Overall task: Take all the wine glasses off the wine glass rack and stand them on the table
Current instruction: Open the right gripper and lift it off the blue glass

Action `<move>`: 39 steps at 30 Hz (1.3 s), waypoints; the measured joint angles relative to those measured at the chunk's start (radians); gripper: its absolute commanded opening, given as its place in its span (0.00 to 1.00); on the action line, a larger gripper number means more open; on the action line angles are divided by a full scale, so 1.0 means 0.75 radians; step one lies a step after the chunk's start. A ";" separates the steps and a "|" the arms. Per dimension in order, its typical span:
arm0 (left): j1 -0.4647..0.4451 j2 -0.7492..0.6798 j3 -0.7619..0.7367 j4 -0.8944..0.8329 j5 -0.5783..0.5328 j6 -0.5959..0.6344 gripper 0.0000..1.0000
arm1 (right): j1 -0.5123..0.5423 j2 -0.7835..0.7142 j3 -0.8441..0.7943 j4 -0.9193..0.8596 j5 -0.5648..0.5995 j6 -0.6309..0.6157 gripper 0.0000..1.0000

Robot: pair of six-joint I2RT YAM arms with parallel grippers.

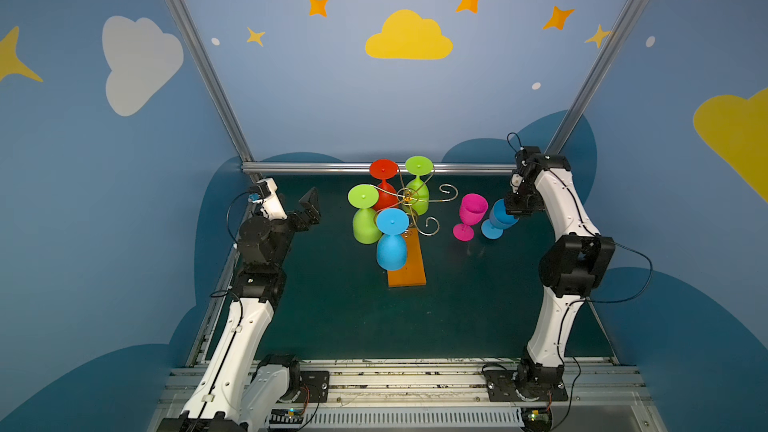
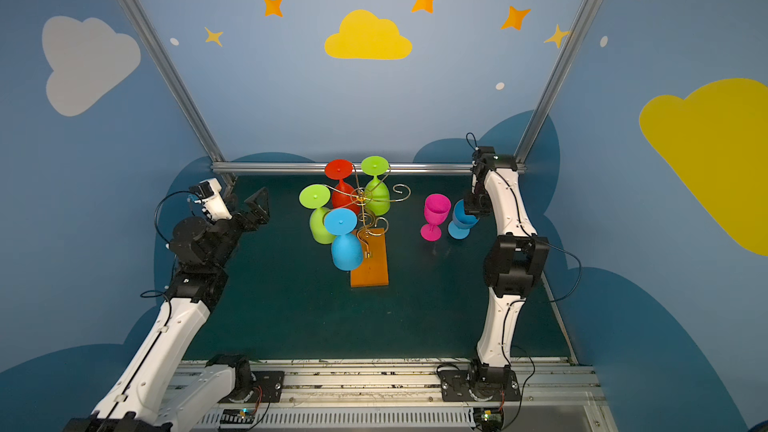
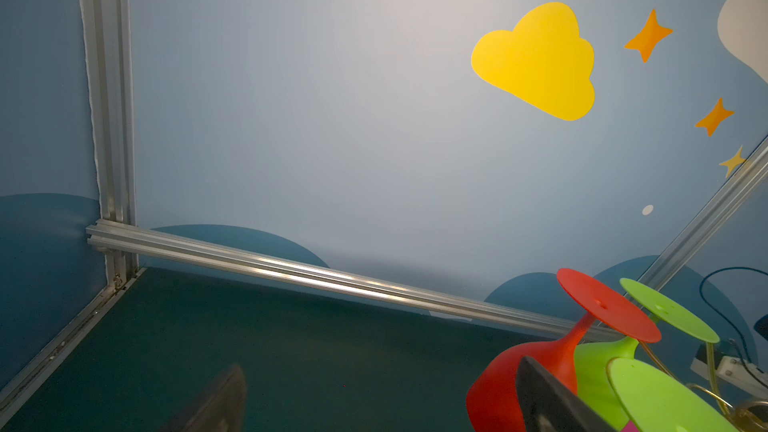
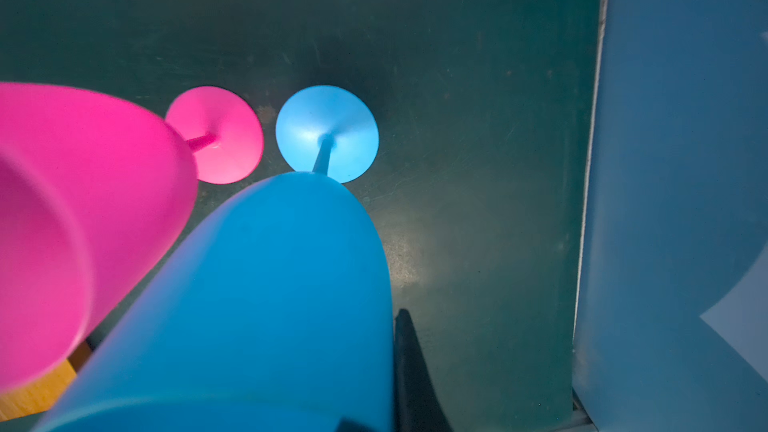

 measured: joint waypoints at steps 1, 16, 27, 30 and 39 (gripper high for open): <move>0.000 0.000 0.000 0.000 0.000 0.000 1.00 | 0.000 0.016 0.007 -0.010 -0.001 0.004 0.00; 0.000 0.002 0.000 0.000 0.001 -0.001 1.00 | -0.001 0.073 0.070 -0.049 -0.021 0.027 0.00; 0.000 0.008 -0.001 0.000 0.002 -0.002 1.00 | -0.001 0.104 0.137 -0.048 -0.054 0.031 0.26; 0.000 0.009 -0.001 0.000 0.002 -0.002 1.00 | -0.001 0.104 0.137 -0.045 -0.078 0.035 0.32; 0.000 0.009 -0.001 0.000 0.002 -0.002 1.00 | -0.010 0.076 0.138 -0.034 -0.120 0.046 0.36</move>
